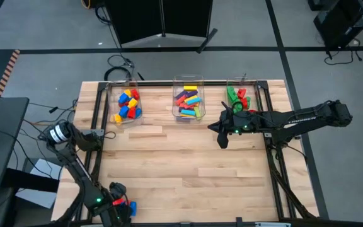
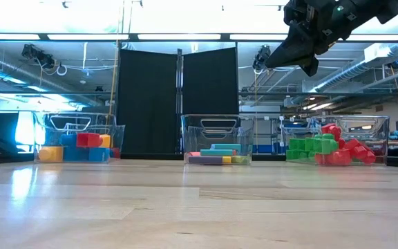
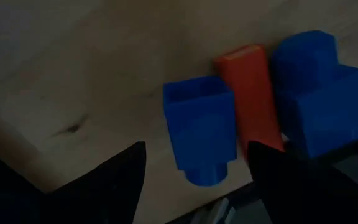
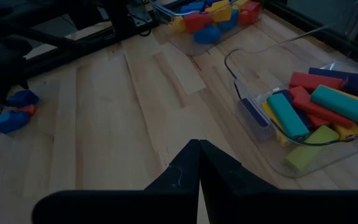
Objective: Sort blocks by size
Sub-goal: Put the blue 1 stud game piece into the left transparent bin
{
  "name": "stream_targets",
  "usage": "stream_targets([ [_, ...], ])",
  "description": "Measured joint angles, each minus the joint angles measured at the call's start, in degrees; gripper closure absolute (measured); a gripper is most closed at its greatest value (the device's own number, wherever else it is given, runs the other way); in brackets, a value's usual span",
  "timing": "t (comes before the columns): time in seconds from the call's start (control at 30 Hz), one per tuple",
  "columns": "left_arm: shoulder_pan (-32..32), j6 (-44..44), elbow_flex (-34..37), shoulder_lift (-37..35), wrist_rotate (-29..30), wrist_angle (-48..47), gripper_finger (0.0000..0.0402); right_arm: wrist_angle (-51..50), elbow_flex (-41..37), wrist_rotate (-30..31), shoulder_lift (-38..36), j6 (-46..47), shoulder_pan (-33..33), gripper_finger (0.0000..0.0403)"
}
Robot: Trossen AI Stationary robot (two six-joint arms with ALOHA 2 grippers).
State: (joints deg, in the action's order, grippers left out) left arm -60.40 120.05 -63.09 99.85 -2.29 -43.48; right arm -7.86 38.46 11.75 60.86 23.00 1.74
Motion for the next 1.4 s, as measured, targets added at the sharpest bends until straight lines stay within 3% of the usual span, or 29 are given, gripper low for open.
stream_targets([
  [0.4, 0.39, 1.3, 5.38, -0.02, -0.55, 5.79, 0.0125, -0.02, 0.0, 0.0, 0.0, -0.02, 0.0, 0.0382],
  [0.87, 0.42, 3.19, 5.74, -0.15, -2.55, 6.27, 0.0257, -0.05, 0.0, 0.0, -0.02, -0.21, 0.0, 0.0382],
  [1.2, 0.41, 10.01, 2.69, -0.09, -0.06, 6.23, 0.025, -0.02, 0.0, -0.34, 0.0, -2.21, 0.01, 0.0382],
  [1.4, 2.2, 12.13, -2.34, -0.09, 1.47, -0.87, 0.0252, -0.04, 0.0, -1.28, 0.0, -4.1, 0.02, 0.0382],
])
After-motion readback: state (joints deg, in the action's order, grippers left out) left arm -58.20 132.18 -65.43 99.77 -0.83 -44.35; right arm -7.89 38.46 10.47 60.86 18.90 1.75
